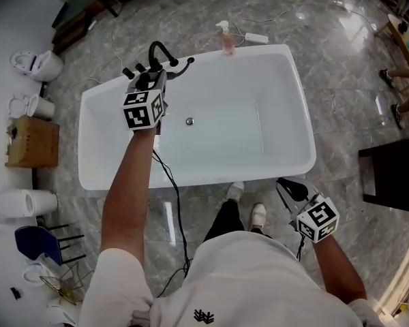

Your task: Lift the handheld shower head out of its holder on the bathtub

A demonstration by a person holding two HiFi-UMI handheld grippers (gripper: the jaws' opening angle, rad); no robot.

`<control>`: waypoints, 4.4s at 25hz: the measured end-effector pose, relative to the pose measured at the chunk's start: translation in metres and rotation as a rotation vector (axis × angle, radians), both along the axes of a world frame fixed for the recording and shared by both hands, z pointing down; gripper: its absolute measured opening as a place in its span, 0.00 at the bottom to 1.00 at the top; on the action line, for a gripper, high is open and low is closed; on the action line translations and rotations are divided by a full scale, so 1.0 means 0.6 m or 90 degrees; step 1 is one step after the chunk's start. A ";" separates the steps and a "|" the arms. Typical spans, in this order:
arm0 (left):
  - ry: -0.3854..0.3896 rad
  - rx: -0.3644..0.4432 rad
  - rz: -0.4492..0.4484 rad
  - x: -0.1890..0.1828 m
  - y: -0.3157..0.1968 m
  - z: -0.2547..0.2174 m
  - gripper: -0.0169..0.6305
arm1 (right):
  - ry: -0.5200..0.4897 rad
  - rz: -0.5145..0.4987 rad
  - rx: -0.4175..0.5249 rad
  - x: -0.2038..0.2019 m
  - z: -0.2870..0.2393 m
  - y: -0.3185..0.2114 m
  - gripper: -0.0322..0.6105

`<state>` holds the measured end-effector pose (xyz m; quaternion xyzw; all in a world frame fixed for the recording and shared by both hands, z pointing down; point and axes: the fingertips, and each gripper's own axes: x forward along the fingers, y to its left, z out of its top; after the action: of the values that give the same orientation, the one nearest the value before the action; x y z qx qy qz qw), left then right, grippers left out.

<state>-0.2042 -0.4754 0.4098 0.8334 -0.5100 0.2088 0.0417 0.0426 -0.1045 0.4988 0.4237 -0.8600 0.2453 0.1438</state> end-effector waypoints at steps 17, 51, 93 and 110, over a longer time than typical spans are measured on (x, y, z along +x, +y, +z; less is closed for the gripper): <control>0.003 0.017 0.000 0.000 0.210 -0.073 0.24 | -0.005 -0.047 0.022 -0.002 -0.010 0.084 0.11; 0.028 0.073 -0.024 -0.027 0.538 -0.180 0.24 | -0.010 -0.111 0.062 -0.030 -0.033 0.171 0.11; 0.041 0.065 -0.016 -0.007 0.632 -0.194 0.24 | 0.000 -0.110 0.076 -0.007 -0.043 0.181 0.09; 0.044 0.066 0.003 0.016 0.625 -0.203 0.24 | 0.005 -0.099 0.081 0.002 -0.043 0.171 0.07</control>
<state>-0.1949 -0.1003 0.2880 0.8424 -0.5163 0.1534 0.0159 0.0439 -0.0019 0.4731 0.3652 -0.9035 0.1763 0.1386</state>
